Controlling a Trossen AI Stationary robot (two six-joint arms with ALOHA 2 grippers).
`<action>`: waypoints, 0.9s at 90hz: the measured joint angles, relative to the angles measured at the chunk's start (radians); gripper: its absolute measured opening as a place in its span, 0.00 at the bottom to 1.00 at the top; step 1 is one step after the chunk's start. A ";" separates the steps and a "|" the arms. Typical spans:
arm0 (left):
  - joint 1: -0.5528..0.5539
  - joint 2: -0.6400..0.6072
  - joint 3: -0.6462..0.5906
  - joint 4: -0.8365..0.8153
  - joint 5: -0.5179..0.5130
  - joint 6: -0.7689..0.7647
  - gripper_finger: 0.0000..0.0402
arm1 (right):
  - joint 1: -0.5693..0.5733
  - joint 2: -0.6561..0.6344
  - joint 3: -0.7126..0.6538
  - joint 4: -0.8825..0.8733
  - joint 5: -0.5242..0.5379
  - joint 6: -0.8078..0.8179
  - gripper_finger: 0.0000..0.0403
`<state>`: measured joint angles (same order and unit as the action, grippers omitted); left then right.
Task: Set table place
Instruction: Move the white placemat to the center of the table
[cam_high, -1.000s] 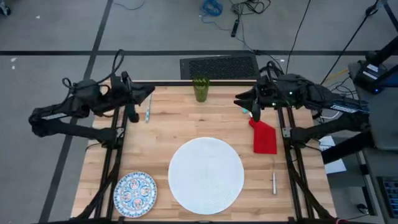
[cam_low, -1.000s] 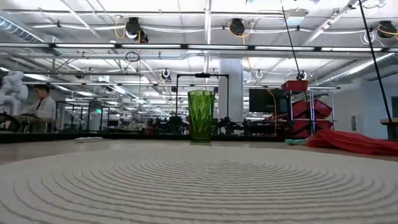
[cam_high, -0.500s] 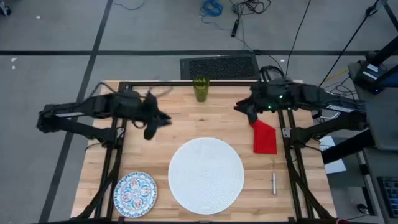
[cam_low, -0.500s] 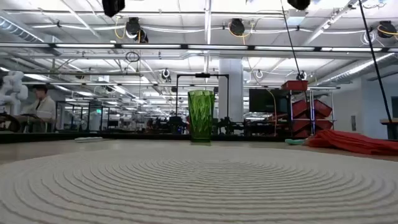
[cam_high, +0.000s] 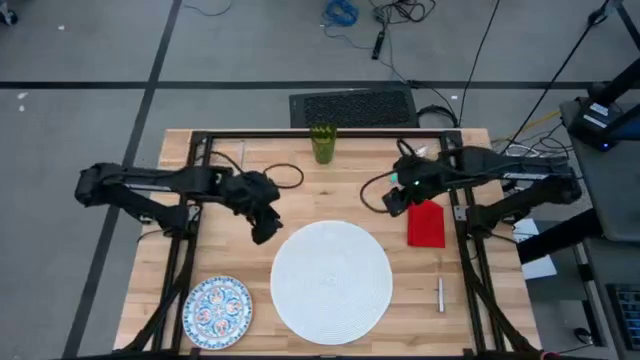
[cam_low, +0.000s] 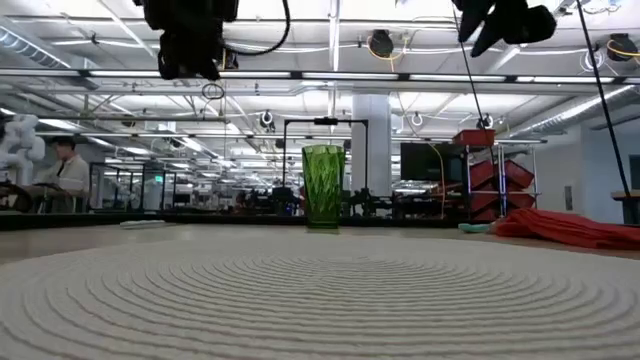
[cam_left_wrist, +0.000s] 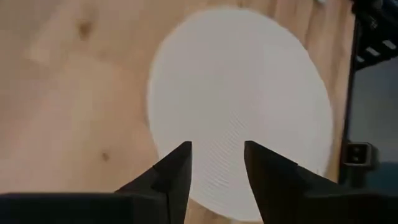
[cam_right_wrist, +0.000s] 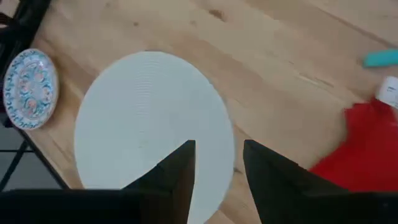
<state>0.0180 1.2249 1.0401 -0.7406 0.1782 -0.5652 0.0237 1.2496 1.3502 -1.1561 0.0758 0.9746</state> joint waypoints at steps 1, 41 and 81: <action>0.000 0.005 0.000 0.001 0.003 -0.007 0.33 | 0.004 0.003 0.000 -0.002 0.000 0.000 0.31; 0.006 0.227 0.000 0.106 0.237 -0.198 0.33 | 0.126 0.034 -0.058 -0.073 -0.062 -0.364 0.46; 0.094 0.304 0.002 0.194 0.227 -0.254 0.33 | 0.116 -0.177 -0.558 0.490 -0.197 -0.321 0.49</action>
<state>0.1116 1.5284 1.0424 -0.5468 0.4054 -0.8196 0.1393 1.0728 0.7925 -0.6663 -0.1211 0.6534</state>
